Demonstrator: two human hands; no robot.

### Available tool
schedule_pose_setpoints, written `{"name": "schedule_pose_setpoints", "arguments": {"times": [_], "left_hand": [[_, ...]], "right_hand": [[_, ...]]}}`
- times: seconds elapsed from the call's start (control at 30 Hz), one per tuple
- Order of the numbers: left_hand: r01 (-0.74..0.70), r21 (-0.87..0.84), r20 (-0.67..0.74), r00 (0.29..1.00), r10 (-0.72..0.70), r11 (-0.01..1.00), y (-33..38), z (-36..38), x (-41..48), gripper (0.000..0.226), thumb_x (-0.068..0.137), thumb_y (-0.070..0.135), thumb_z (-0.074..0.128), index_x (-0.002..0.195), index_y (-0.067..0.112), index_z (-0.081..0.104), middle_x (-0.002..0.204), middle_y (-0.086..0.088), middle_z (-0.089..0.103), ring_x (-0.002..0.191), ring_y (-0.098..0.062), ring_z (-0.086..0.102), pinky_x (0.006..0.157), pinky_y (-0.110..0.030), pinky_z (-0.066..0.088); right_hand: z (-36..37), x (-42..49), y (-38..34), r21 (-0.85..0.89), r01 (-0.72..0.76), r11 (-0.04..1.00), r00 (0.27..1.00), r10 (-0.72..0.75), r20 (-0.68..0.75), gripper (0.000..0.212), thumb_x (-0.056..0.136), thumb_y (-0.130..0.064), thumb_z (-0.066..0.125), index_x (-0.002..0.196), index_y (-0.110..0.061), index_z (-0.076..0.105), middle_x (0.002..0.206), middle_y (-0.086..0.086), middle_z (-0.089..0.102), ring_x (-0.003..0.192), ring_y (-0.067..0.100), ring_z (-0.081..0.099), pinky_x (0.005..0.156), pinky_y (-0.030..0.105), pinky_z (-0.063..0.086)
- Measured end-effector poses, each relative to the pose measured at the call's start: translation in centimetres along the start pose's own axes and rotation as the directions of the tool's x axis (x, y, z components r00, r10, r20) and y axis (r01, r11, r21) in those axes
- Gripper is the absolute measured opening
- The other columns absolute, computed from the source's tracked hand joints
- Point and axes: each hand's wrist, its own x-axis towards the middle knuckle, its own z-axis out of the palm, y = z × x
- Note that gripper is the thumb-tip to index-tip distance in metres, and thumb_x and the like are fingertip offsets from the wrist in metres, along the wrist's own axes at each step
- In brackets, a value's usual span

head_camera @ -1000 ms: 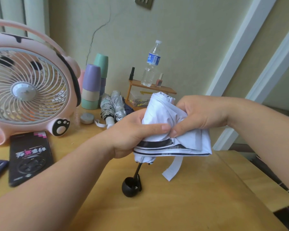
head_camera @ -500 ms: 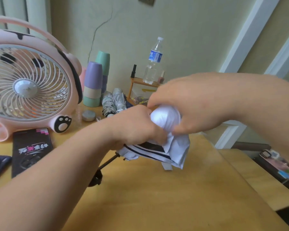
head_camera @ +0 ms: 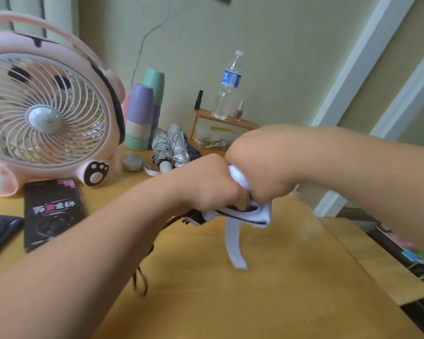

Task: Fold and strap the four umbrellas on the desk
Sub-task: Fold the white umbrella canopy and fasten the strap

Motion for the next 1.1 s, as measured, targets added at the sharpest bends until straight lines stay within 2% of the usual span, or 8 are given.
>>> {"name": "schedule_pose_setpoints", "arguments": {"times": [0.1, 0.27, 0.33, 0.47, 0.6, 0.8, 0.97, 1.1], "left_hand": [[0.038, -0.192, 0.16, 0.987, -0.007, 0.981, -0.4, -0.9, -0.3, 0.021, 0.074, 0.019, 0.079, 0.068, 0.01, 0.062, 0.058, -0.007, 0.057, 0.052, -0.025, 0.048, 0.052, -0.026, 0.038], [-0.127, 0.405, -0.232, 0.944, 0.236, 0.906, 0.1, 1.2, 0.8, 0.038, 0.077, 0.051, 0.072, 0.069, 0.017, 0.056, 0.058, 0.003, 0.056, 0.052, -0.019, 0.054, 0.047, -0.025, 0.035], [-0.152, 0.381, -0.245, 0.934, 0.259, 0.912, -0.2, 1.2, 1.2, 0.04, 0.08, 0.052, 0.071, 0.07, 0.016, 0.055, 0.058, 0.002, 0.055, 0.053, -0.02, 0.053, 0.048, -0.028, 0.037], [0.001, -0.137, 0.007, 1.0, 0.0, 0.991, -0.6, -0.6, 0.7, 0.043, 0.077, 0.023, 0.079, 0.058, 0.01, 0.043, 0.049, -0.008, 0.04, 0.042, -0.022, 0.031, 0.046, -0.025, 0.03], [0.112, -0.136, 0.356, 0.933, -0.057, 0.984, -0.7, -1.6, -0.2, 0.05, 0.067, 0.035, 0.084, 0.067, -0.004, 0.052, 0.053, -0.015, 0.045, 0.045, -0.026, 0.042, 0.052, -0.033, 0.039], [-0.12, 0.457, -0.254, 0.932, 0.259, 0.882, 1.6, 1.9, -0.2, 0.029, 0.08, 0.045, 0.066, 0.068, 0.02, 0.055, 0.061, 0.004, 0.056, 0.057, -0.018, 0.056, 0.048, -0.025, 0.037], [-0.084, -0.069, -0.091, 0.993, 0.078, 0.994, 0.5, 1.8, 0.6, 0.025, 0.076, 0.028, 0.072, 0.073, 0.01, 0.055, 0.056, -0.005, 0.057, 0.041, -0.024, 0.045, 0.043, -0.026, 0.037], [0.083, -0.412, 0.081, 0.995, -0.054, 0.908, -0.2, 1.7, 0.5, 0.027, 0.08, 0.013, 0.068, 0.072, 0.016, 0.043, 0.05, -0.008, 0.037, 0.044, -0.019, 0.025, 0.048, -0.028, 0.025]], "right_hand": [[0.8, 0.5, -0.3, 0.047, 0.082, 0.995, 0.996, -0.08, -0.046, 0.017, 0.077, -0.029, 0.07, 0.074, -0.02, 0.057, 0.063, -0.003, 0.055, 0.052, 0.018, 0.046, 0.048, 0.025, 0.036], [-0.5, 1.2, 2.2, 0.488, -0.137, 0.862, 0.939, -0.044, 0.341, 0.01, 0.067, -0.016, 0.07, 0.059, -0.016, 0.064, 0.054, 0.007, 0.055, 0.05, 0.026, 0.05, 0.052, 0.023, 0.038], [-0.5, 1.4, 2.5, 0.511, -0.147, 0.847, 0.941, -0.04, 0.336, 0.006, 0.068, -0.018, 0.071, 0.065, -0.013, 0.069, 0.058, 0.006, 0.061, 0.05, 0.025, 0.058, 0.053, 0.024, 0.045], [0.1, 1.8, 0.3, 0.149, 0.062, 0.987, 0.998, -0.061, -0.011, 0.024, 0.078, -0.034, 0.072, 0.071, -0.017, 0.057, 0.058, -0.003, 0.055, 0.05, 0.019, 0.048, 0.043, 0.024, 0.036], [-0.2, 1.8, 0.0, 0.318, 0.032, 0.947, 0.982, -0.089, 0.166, 0.019, 0.074, -0.032, 0.08, 0.078, -0.016, 0.07, 0.059, 0.001, 0.065, 0.054, 0.022, 0.063, 0.051, 0.028, 0.052], [0.1, 1.6, 3.0, 0.619, -0.159, 0.769, 0.882, -0.171, 0.44, 0.02, 0.065, -0.018, 0.081, 0.069, -0.009, 0.064, 0.056, 0.009, 0.049, 0.048, 0.026, 0.049, 0.052, 0.027, 0.048], [1.0, 1.0, 4.5, 0.797, -0.125, 0.591, 0.95, -0.16, 0.268, 0.03, 0.073, -0.009, 0.085, 0.1, -0.005, 0.071, 0.087, 0.016, 0.073, 0.076, 0.028, 0.073, 0.065, 0.033, 0.059], [1.8, -0.3, 5.5, 0.952, -0.084, 0.293, 0.983, -0.13, 0.126, 0.03, 0.081, -0.003, 0.08, 0.109, -0.004, 0.068, 0.1, 0.021, 0.073, 0.085, 0.026, 0.075, 0.072, 0.039, 0.063]]}}
